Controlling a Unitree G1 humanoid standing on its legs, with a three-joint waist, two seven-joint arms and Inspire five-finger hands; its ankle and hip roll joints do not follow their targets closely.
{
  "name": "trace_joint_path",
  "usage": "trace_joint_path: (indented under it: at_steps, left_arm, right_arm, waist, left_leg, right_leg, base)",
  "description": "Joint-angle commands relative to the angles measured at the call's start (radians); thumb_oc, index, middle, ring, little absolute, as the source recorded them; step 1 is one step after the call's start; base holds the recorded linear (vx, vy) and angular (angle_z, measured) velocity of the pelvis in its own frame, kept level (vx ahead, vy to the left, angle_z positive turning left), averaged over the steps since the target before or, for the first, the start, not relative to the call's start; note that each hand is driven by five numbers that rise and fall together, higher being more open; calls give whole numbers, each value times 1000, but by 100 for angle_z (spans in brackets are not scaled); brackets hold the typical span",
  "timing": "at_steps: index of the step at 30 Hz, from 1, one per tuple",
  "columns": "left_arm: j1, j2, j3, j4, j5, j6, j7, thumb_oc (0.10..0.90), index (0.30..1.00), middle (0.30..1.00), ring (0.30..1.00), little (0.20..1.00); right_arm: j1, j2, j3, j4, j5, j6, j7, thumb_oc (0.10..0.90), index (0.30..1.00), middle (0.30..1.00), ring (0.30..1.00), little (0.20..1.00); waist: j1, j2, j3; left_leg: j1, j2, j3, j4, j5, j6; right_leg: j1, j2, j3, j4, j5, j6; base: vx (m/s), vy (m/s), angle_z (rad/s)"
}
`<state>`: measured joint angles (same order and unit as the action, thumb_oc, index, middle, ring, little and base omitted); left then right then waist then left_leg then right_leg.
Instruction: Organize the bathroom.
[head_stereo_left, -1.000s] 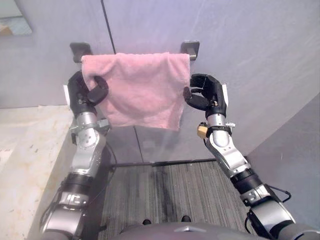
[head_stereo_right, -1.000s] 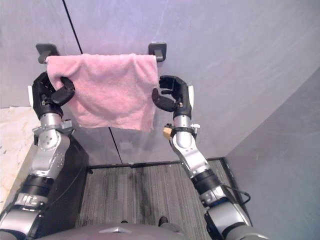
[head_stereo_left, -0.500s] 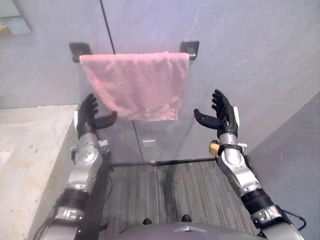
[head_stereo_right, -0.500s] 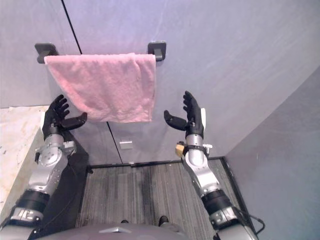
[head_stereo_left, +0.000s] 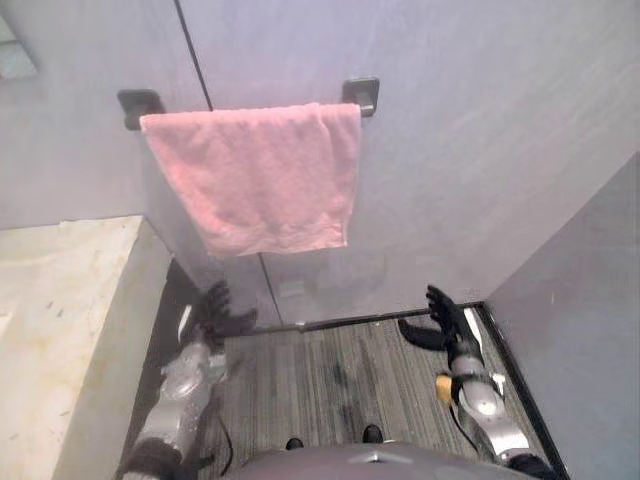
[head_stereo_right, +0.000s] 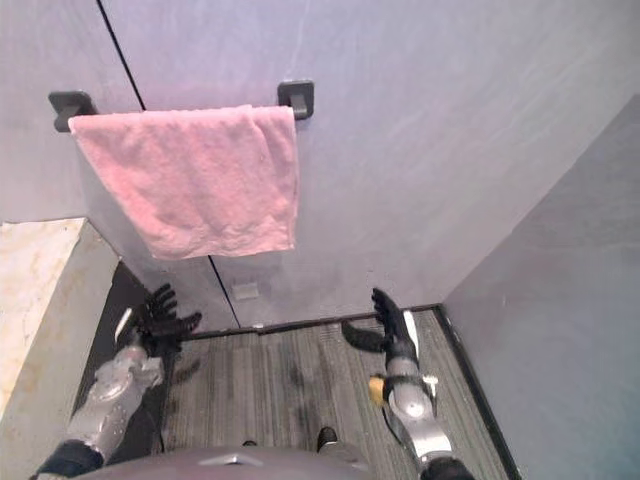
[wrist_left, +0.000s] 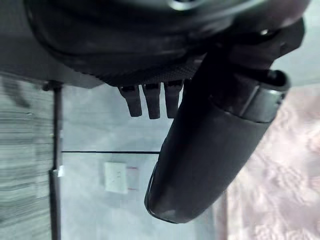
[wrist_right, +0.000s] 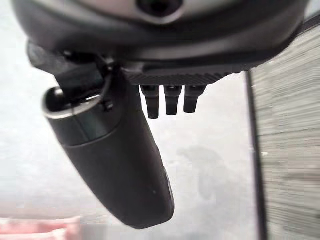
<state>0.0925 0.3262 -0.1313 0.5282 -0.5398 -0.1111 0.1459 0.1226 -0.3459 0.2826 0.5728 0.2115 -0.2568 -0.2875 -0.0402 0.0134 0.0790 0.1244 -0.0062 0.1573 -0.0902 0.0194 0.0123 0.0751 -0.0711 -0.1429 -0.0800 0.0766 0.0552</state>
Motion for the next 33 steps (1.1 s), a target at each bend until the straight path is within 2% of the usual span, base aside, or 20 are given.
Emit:
trace_joint_path:
  at_steps: [1, 2, 3, 4, 5, 7, 9, 12, 13, 15, 17, 18, 20, 22, 23, 25, 26, 31, 32, 33]
  left_arm:
    - [-26, 0, 20, 149, -43, -73, -93, 800, 900, 900, 900, 900]
    - [-23, -3, 19, 182, -41, -65, -108, 800, 900, 900, 900, 900]
    - [-19, -23, 18, 322, -82, -41, -137, 800, 900, 900, 900, 900]
    - [-22, -28, 25, 382, -77, -27, -135, 800, 900, 900, 900, 900]
    - [-37, -28, 32, 516, -74, -9, -154, 800, 900, 900, 900, 900]
    - [-65, -27, 42, 669, -49, 68, -182, 800, 900, 900, 900, 900]
    - [-73, -23, 50, 726, -51, 109, -209, 800, 900, 900, 900, 900]
    - [-92, -28, 69, 745, -86, 127, -207, 800, 900, 900, 900, 900]
    - [-100, -30, 66, 742, -99, 147, -205, 800, 900, 900, 900, 900]
    - [-101, -32, 63, 742, -101, 155, -206, 800, 900, 900, 900, 900]
    - [-97, -46, 65, 741, -109, 154, -209, 800, 900, 900, 900, 900]
    - [-100, -46, 60, 743, -110, 152, -211, 800, 900, 900, 900, 900]
    - [-114, -56, 40, 755, -96, 145, -222, 800, 900, 900, 900, 900]
    - [-119, -60, 43, 759, -72, 143, -233, 800, 900, 900, 900, 900]
    - [-122, -65, 36, 764, -67, 138, -235, 800, 900, 900, 900, 900]
    - [-123, -71, 36, 767, -83, 134, -235, 800, 900, 900, 900, 900]
    - [-114, -82, 44, 774, -80, 116, -232, 800, 900, 900, 900, 900]
    - [-100, -91, 66, 783, -72, 92, -203, 800, 900, 900, 900, 900]
    - [-100, -92, 92, 785, -63, 77, -188, 800, 900, 900, 900, 900]
    - [-106, -92, 97, 783, -56, 58, -172, 800, 900, 900, 900, 900]
  right_arm:
    - [-15, 14, -41, 110, 8, -44, 17, 800, 900, 900, 900, 900]
    - [-11, 15, -44, 139, 9, -37, 27, 800, 900, 900, 900, 900]
    - [5, 23, -46, 221, 4, -15, 38, 800, 900, 900, 900, 900]
    - [7, 26, -45, 254, 6, -3, 43, 800, 900, 900, 900, 900]
    - [1, 33, -44, 336, 2, -14, 62, 800, 900, 900, 900, 900]
    - [-23, 47, -30, 432, 37, 12, 113, 800, 900, 900, 900, 900]
    - [-42, 56, -29, 485, 55, 16, 139, 800, 900, 900, 900, 900]
    - [-58, 72, -41, 564, 76, 9, 200, 800, 900, 900, 900, 900]
    - [-69, 75, -40, 578, 73, 16, 211, 800, 900, 900, 900, 900]
    - [-85, 75, -37, 581, 89, 29, 214, 800, 900, 900, 900, 900]
    - [-133, 64, -24, 593, 103, 28, 229, 800, 900, 900, 900, 900]
    - [-138, 64, -22, 594, 109, 28, 228, 800, 900, 900, 900, 900]
    - [-177, 45, -8, 607, 101, 33, 248, 800, 900, 900, 900, 900]
    - [-180, 33, -5, 607, 119, 37, 257, 800, 900, 900, 900, 900]
    - [-179, 20, -11, 604, 127, 44, 270, 800, 900, 900, 900, 900]
    - [-172, 18, -17, 605, 115, 63, 279, 800, 900, 900, 900, 900]
    - [-172, 23, -20, 633, 113, 85, 281, 800, 900, 900, 900, 900]
    - [-173, 38, -20, 669, 105, 103, 285, 800, 900, 900, 900, 900]
    - [-175, 50, -17, 687, 102, 144, 288, 800, 900, 900, 900, 900]
    - [-177, 56, -15, 696, 96, 157, 279, 800, 900, 900, 900, 900]
  waist:
    - [-11, -20, -21]
    - [-12, -20, -19]
    - [-15, -19, -13]
    - [-18, -19, -8]
    - [-23, -17, -3]
    - [-29, -13, 8]
    - [-30, -5, 16]
    - [-31, 11, 23]
    - [-35, 21, 28]
    - [-35, 26, 35]
    - [-19, 29, 47]
    - [-17, 27, 48]
    - [-4, 28, 67]
    - [-5, 31, 81]
    - [-9, 38, 99]
    - [-12, 40, 105]
    - [-9, 38, 101]
    - [-4, 23, 90]
    - [-6, 0, 74]
    - [-7, -11, 57]
  left_leg:
    - [-6, -11, -2, 3, -76, 33]
    - [-9, -13, -4, 3, -75, 35]
    - [-22, -18, -10, 3, -71, 39]
    - [-25, -20, -12, 3, -71, 41]
    - [-38, -21, -14, 3, -66, 41]
    - [-63, -22, -27, 3, -53, 39]
    - [-88, -22, -45, 3, -38, 40]
    - [-122, -15, -79, 3, -19, 49]
    - [-139, -16, -96, 3, -2, 53]
    - [-172, -19, -105, 3, 22, 49]
    - [-245, -29, -119, 3, 49, 28]
    - [-259, -33, -123, 3, 51, 24]
    - [-328, -39, -133, 3, 58, -18]
    - [-336, -39, -131, 3, 54, -29]
    - [-341, -31, -107, 3, 49, -33]
    - [-337, -25, -89, 3, 46, -30]
    - [-317, -10, -75, 44, 39, -25]
    - [-294, 18, -74, 141, 33, -18]
    - [-239, 70, -61, 189, 14, -17]
    - [-199, 121, -42, 186, 15, -31]
  right_leg:
    - [-9, -44, -18, 68, -61, 83]
    - [-11, -45, -19, 68, -59, 84]
    - [-23, -47, -26, 72, -54, 88]
    - [-24, -47, -29, 72, -54, 90]
    - [-41, -45, -30, 76, -53, 90]
    - [-68, -40, -22, 97, -60, 85]
    - [-88, -28, -2, 141, -79, 77]
    - [-137, -4, 36, 311, -121, 71]
    - [-162, 22, 77, 401, -135, 66]
    - [-153, 55, 120, 441, -155, 54]
    - [-85, 109, 182, 389, -215, 25]
    - [-67, 117, 192, 364, -224, 17]
    - [-6, 174, 233, 259, -267, -36]
    - [5, 184, 236, 250, -271, -51]
    - [10, 188, 219, 255, -273, -62]
    - [21, 183, 207, 247, -272, -68]
    - [27, 165, 175, 231, -266, -78]
    - [26, 124, 128, 208, -246, -84]
    - [33, 71, 74, 177, -215, -77]
    - [34, 41, 39, 159, -197, -71]
  base:
    - [-136, 24, 3]
    - [-103, 26, 5]
    - [-145, 37, 4]
    - [-217, 46, 2]
    - [-200, 32, -1]
    - [-264, 16, -3]
    - [-342, -16, 3]
    - [-414, -39, 29]
    - [-423, -48, 54]
    - [-417, -67, 66]
    - [-503, -115, 107]
    - [-382, -106, 81]
    - [-417, -84, 37]
    - [-369, -40, 88]
    - [-352, -14, 113]
    - [-341, 55, 108]
    - [-309, 107, 101]
    - [-182, 110, 55]
    - [-314, 343, 102]
    - [-296, 342, 99]
